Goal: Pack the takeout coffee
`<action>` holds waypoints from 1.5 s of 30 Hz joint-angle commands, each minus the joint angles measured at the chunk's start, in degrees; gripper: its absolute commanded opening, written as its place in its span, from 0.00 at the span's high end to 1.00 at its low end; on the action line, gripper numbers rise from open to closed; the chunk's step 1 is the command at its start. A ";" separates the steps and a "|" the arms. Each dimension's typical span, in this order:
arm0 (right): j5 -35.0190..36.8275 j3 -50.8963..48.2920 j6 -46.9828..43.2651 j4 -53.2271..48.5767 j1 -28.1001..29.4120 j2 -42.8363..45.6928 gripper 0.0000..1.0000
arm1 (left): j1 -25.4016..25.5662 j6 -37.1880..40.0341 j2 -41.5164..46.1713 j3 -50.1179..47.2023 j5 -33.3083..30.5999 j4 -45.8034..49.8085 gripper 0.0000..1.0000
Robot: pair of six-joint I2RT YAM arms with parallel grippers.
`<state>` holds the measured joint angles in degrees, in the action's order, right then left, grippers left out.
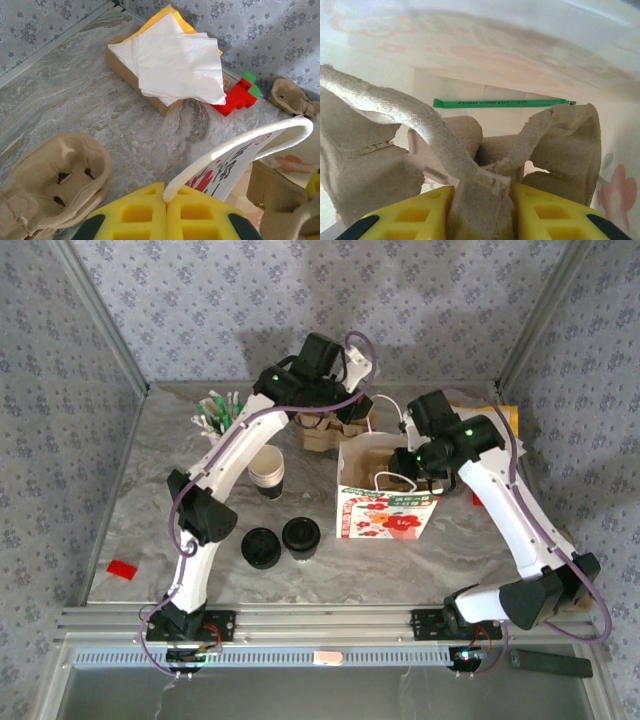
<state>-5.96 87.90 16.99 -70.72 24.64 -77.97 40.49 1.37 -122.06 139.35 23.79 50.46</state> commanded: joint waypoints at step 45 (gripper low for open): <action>0.94 -2.69 -4.07 -4.36 7.45 -10.10 0.67 | -1.00 -4.50 -0.15 6.02 -1.52 1.57 1.00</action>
<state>-4.49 85.21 14.02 -71.96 31.73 -87.05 39.86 -2.39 -123.87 142.89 22.72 52.56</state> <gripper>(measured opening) 0.332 0.044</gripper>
